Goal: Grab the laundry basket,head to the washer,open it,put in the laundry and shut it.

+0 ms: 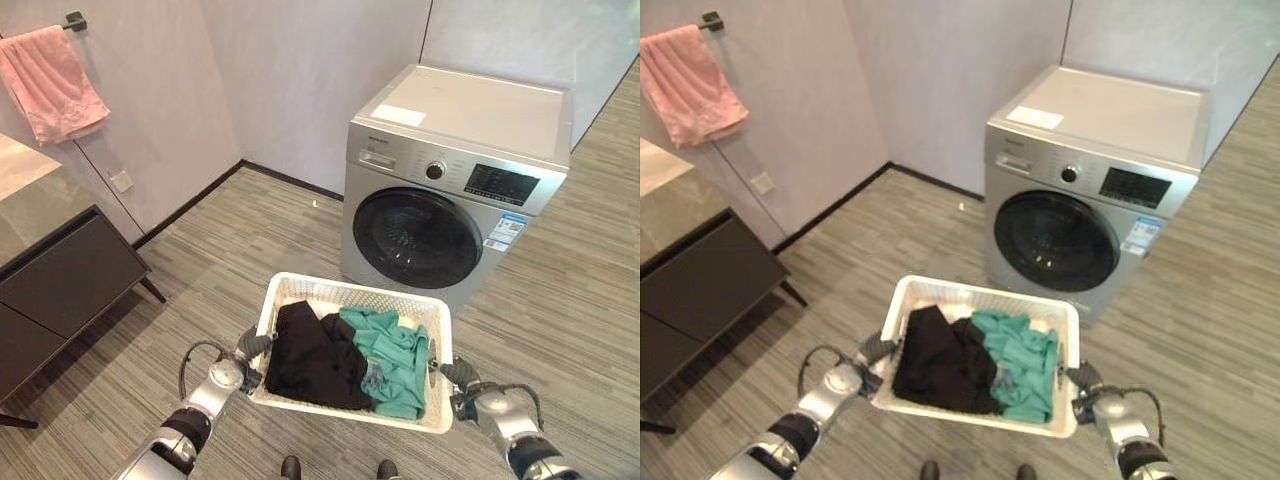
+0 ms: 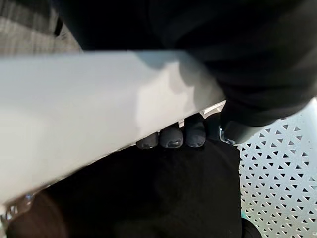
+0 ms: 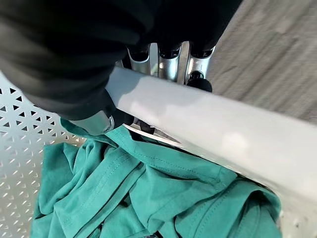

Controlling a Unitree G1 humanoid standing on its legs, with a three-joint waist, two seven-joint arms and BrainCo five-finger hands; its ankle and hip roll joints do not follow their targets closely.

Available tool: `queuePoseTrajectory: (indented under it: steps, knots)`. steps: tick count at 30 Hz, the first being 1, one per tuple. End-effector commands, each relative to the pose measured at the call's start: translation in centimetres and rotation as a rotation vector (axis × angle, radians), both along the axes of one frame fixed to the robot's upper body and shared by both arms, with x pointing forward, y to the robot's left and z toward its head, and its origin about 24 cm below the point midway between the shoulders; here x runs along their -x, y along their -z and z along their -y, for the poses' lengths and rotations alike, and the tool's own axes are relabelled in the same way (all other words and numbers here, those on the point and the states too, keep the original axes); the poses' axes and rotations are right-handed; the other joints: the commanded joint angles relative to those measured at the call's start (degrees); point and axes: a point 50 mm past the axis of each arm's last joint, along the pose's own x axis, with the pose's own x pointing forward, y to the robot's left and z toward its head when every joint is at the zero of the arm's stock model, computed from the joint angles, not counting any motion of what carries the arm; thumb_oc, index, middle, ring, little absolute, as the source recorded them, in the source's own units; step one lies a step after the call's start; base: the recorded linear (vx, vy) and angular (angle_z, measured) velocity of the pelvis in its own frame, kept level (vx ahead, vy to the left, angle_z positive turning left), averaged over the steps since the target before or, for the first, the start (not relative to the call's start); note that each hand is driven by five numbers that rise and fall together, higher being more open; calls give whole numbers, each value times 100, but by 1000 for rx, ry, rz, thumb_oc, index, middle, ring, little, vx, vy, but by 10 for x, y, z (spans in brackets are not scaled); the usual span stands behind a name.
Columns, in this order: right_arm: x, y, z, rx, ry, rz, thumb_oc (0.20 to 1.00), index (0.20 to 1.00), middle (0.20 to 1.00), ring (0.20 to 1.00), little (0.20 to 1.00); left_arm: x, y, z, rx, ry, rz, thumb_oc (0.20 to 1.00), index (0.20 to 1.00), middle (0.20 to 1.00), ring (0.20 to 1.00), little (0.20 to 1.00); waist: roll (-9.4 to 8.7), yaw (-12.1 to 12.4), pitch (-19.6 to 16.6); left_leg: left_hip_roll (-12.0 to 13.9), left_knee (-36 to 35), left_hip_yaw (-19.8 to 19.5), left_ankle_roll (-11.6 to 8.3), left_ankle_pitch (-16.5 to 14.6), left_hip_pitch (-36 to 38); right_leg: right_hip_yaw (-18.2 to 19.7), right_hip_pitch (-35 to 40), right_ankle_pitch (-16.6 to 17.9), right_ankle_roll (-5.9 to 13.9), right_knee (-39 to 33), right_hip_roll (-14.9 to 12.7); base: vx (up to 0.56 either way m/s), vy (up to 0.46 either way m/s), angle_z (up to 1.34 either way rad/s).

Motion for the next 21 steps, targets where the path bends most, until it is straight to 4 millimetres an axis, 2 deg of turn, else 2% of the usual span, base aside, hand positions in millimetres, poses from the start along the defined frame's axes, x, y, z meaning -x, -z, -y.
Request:
queuePoseTrajectory:
  steps: [1, 3, 4, 6, 9, 11, 12, 15, 16, 17, 18, 19, 20, 21]
  knots:
    - [-30, -39, 24, 28, 41, 200, 200, 200, 200, 200, 200, -41, -41, -28, -4, -130, 181, 200, 200, 200, 200, 200, 39, 79, -103, 403, 58, 590, -315, -275, 22, -407, 83, -539, 183, 51, -217, 0, 0, 0]
    - [-35, -51, 27, 33, 47, 262, 200, 200, 200, 200, 200, -41, -43, -33, -6, -142, 190, 200, 200, 200, 200, 200, 29, 47, -91, 400, 58, 617, -309, -291, 27, -373, 67, -530, 193, 51, -218, 0, 0, 0]
    - [-34, -51, 27, 33, 48, 262, 200, 200, 200, 200, 200, -41, -43, -33, -6, -141, 189, 200, 200, 200, 200, 200, 29, 51, -92, 400, 58, 618, -309, -291, 29, -371, 67, -530, 193, 51, -218, 0, 0, 0]
    - [-37, -71, 35, 58, 43, 348, 200, 200, 200, 200, 200, -42, -50, -39, -9, -154, 220, 200, 200, 200, 200, 200, 9, -1, -78, 402, 58, 657, -296, -333, 44, -313, 39, -527, 205, 51, -218, 12, 17, -2]
    - [-39, -94, 48, 93, 57, 437, 200, 200, 200, 200, 200, -46, -65, -44, -1, -152, 288, 200, 200, 200, 200, 200, -25, -24, -44, 392, 58, 720, -245, -399, 106, -213, 7, -494, 234, 51, -233, 23, 61, -9]
    - [-45, -118, 55, 129, 41, 515, 200, 200, 200, 200, 200, -49, -85, -50, -2, -142, 367, 200, 200, 200, 200, 200, -104, -26, 34, 347, 104, 878, -153, -449, 185, 9, -81, -425, 262, 51, -269, 4, 97, -28]
    - [-45, -118, 55, 129, 41, 514, 200, 200, 200, 200, 200, -49, -85, -50, -2, -142, 367, 200, 200, 200, 200, 200, -106, -12, 37, 346, 104, 894, -152, -453, 192, 25, -84, -423, 263, 51, -270, -13, 87, -49]
    - [-54, -136, 59, 158, 17, 556, 200, 200, 200, 200, 200, -51, -102, -56, 17, -152, 442, 200, 200, 200, 200, 200, -228, 27, 132, 311, 818, 1168, -32, -855, -23, 366, -212, -295, 305, 51, -387, -28, 88, -40]
    - [-54, -136, 59, 158, 17, 556, 200, 200, 200, 200, 200, -51, -102, -56, 17, -152, 442, 200, 200, 200, 200, 200, -228, 28, 131, 312, 819, 1169, -32, -856, -24, 368, -214, -295, 305, 51, -387, -23, 188, -51]
    - [-60, -149, 65, 195, 0, 570, 200, 200, 200, 200, 200, -53, -113, -59, 31, -158, 481, 200, 200, 200, 200, 200, -237, 31, 185, 254, 1085, 1316, 105, -1124, -14, 554, -268, -251, 394, 136, -497, -14, 296, -62]
    - [-62, -158, 72, 232, -3, 565, 200, 200, 200, 200, 200, -58, -122, -58, 33, -147, 512, 200, 200, 200, 200, 200, -213, 22, 190, 163, 1156, 1418, 220, -1258, 24, 648, -388, -256, 449, 371, -635, -21, 295, -73]
    - [-62, -158, 72, 231, -3, 566, 200, 200, 200, 200, 200, -58, -122, -58, 33, -147, 513, 200, 200, 200, 200, 200, -222, 34, 173, 155, 1143, 1435, 221, -1235, 2, 668, -427, -245, 446, 375, -640, 2, 334, -65]
    - [-61, -166, 82, 270, 3, 563, 200, 200, 200, 200, 200, -66, -135, -55, 23, -121, 547, 200, 200, 200, 200, 200, -159, -44, 172, 26, 1075, 1385, 344, -1314, 99, 678, -537, -316, 489, 818, -792, 7, 182, -44]
    - [-61, -166, 82, 270, 4, 563, 200, 200, 200, 200, 200, -66, -135, -54, 23, -121, 547, 200, 200, 200, 200, 200, -161, -41, 172, 21, 1071, 1386, 346, -1313, 99, 682, -547, -325, 491, 834, -798, 26, 254, -22]
